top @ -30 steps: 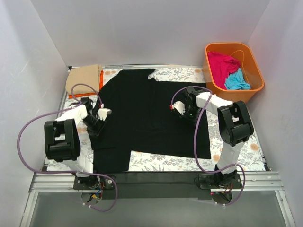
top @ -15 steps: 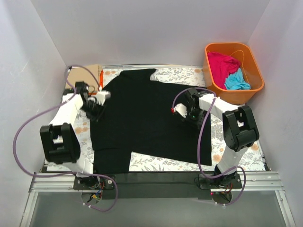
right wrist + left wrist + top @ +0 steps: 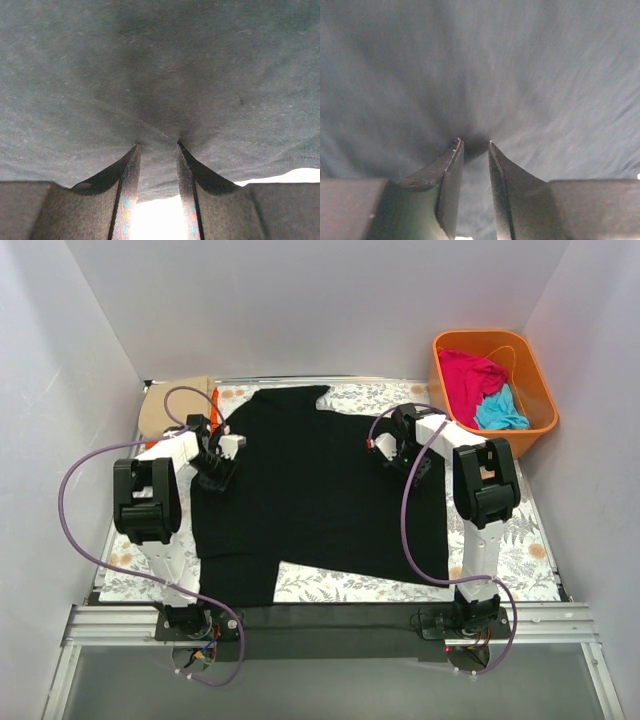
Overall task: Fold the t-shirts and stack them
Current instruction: Flatten the tshirt out
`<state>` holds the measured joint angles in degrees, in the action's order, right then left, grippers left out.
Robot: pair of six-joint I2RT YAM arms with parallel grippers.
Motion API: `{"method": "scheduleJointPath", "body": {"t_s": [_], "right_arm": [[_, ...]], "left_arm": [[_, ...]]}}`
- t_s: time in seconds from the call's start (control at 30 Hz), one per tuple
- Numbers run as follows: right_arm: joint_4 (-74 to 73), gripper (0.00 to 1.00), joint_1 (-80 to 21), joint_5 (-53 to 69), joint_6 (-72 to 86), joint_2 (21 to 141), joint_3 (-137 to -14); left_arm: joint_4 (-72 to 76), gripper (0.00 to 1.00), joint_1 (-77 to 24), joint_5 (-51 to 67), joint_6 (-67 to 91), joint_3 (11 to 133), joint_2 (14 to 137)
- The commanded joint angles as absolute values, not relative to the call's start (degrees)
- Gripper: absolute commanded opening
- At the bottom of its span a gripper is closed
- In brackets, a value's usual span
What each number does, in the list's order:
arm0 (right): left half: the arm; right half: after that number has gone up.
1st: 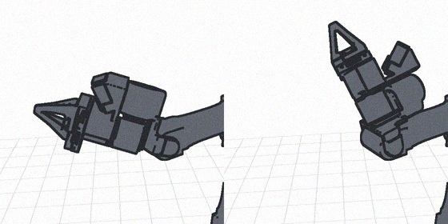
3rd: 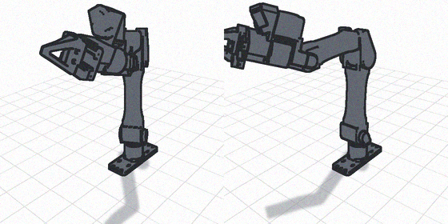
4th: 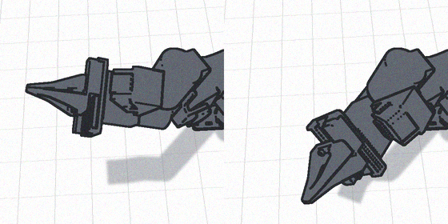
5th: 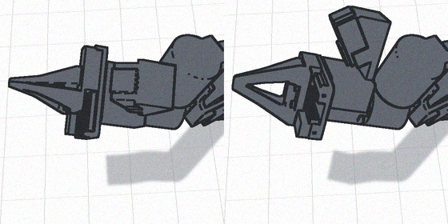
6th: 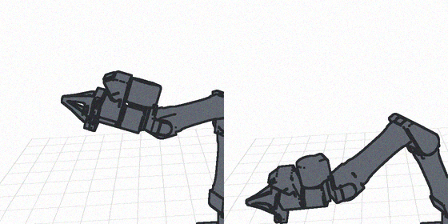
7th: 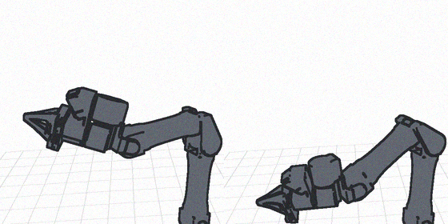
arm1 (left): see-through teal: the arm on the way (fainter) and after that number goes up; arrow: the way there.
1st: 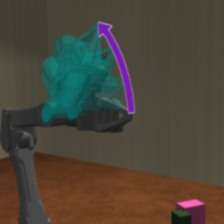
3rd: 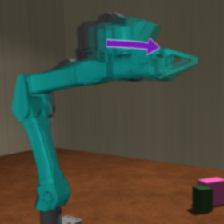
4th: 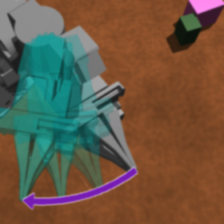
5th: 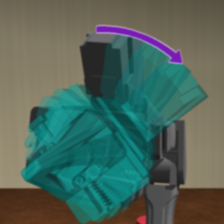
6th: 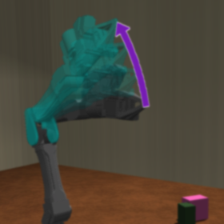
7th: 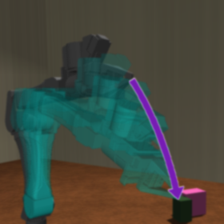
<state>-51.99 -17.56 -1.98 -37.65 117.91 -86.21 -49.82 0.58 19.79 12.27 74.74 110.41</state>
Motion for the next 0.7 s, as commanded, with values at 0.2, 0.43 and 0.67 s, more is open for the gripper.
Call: {"method": "scheduleJointPath", "body": {"t_s": [0.2, 0.43, 0.67], "right_arm": [[-52.0, 0.37, -16.4, -0.4, -39.2, 118.6, -88.8], [-52.1, 0.37, -15.6, 1.5, -39.9, 117.0, -90.6], [-51.6, 0.43, -15.4, 7.9, -33.0, 117.3, -106.9]], "left_arm": [[-54.6, 0.24, 0.8, 12.3, 6.2, 56.0, 95.5], [-59.1, 0.36, 0.8, 24.8, 7.8, 69.7, 96.1], [-45.0, 0.68, 0.8, 37.9, 25.8, 104.4, 111.0]]}}
